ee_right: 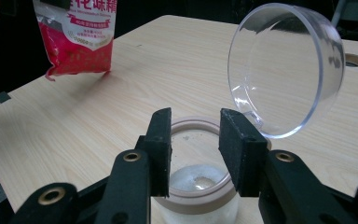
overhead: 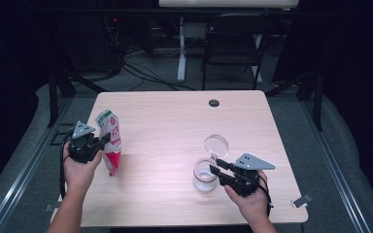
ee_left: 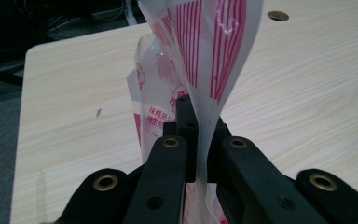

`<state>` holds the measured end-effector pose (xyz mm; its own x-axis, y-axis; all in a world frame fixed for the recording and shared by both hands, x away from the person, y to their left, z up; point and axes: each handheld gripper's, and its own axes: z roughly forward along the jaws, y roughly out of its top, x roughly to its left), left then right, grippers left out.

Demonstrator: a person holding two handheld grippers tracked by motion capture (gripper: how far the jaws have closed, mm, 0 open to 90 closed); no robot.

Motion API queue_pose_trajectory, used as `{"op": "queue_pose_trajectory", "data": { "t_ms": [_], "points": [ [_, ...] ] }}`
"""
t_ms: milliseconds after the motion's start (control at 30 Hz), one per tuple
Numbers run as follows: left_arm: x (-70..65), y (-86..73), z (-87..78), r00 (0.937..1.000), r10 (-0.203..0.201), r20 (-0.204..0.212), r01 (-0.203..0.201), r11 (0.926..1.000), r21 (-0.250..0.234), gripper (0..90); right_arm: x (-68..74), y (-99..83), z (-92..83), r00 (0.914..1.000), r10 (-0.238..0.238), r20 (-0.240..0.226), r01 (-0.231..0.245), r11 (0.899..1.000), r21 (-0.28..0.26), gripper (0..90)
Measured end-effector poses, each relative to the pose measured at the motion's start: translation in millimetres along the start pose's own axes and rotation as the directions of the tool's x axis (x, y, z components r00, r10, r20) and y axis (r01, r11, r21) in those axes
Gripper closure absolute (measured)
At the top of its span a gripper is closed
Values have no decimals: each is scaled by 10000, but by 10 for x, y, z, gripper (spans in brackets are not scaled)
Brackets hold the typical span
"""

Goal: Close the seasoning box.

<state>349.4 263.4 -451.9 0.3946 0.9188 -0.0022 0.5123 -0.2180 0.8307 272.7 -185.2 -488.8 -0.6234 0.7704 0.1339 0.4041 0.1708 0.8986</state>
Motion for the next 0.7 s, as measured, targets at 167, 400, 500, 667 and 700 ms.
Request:
{"op": "queue_pose_trajectory", "data": {
  "t_ms": [167,400,500,667,700],
  "points": [
    [-19,110,-76,9998,139,113,-137,9998,-175,900,-7,2,-4,10000,38,-27,-38,10000,-56,645],
    [-154,173,-83,9966,505,656,-501,9987,-83,900,-12,4,-5,10000,65,-20,-66,9999,-125,645],
    [-264,183,-57,9925,729,978,-733,9973,2,900,-10,5,-5,10000,54,-18,-54,9999,-110,645],
    [-502,213,0,9794,1192,1630,-1224,9924,94,900,-11,5,0,10000,29,-45,-29,9999,-99,645],
    [-554,221,14,9757,1309,1755,-1344,9909,84,900,-12,5,0,10000,28,-43,-29,9999,-97,645]
  ]
}}
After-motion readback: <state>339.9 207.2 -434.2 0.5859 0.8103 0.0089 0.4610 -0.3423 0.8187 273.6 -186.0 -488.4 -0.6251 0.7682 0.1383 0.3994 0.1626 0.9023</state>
